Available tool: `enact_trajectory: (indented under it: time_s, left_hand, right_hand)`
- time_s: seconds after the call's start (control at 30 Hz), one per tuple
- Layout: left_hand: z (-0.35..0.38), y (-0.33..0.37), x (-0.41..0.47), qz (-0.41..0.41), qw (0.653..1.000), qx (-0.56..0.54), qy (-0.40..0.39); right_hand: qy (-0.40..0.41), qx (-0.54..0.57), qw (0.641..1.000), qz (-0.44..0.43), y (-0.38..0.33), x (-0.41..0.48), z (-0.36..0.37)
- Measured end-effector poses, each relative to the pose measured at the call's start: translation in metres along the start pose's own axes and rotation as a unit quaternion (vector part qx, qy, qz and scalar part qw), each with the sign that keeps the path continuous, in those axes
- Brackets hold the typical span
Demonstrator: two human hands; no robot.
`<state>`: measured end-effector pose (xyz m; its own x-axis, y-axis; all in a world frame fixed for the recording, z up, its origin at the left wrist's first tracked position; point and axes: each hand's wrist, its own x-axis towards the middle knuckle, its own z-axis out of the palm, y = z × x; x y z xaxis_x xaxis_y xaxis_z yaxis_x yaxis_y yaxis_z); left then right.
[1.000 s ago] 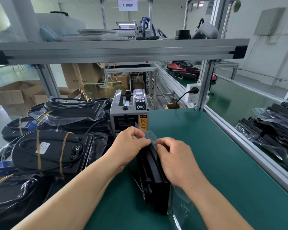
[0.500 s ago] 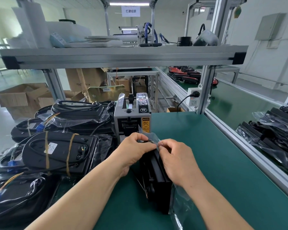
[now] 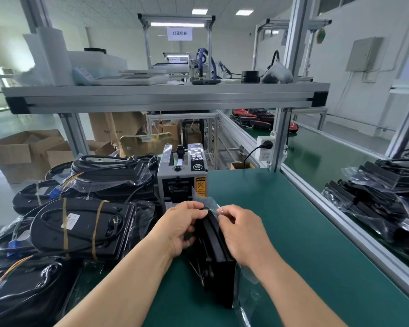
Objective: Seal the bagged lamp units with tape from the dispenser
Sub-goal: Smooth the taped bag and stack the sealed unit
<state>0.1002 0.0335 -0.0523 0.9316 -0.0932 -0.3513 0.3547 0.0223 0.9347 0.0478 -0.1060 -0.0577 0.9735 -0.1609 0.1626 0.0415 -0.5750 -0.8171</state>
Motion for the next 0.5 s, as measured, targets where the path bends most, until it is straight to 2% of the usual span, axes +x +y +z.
enact_trajectory:
  time_s: [0.2, 0.4, 0.5]
  left_hand:
    - [0.008, -0.002, -0.001, 0.012, 0.999, -0.021, 0.025]
    - [0.016, 0.004, -0.011, 0.007, 0.998, -0.053, 0.017]
    - [0.016, 0.003, -0.012, 0.012, 0.998, -0.031, 0.052]
  right_hand:
    - [-0.023, -0.031, 0.999, -0.035, -0.002, -0.002, -0.005]
    - [-0.094, -0.048, 0.994, -0.029, -0.011, -0.001, -0.012]
    - [-0.103, -0.069, 0.991, -0.042, -0.019, -0.001, -0.011]
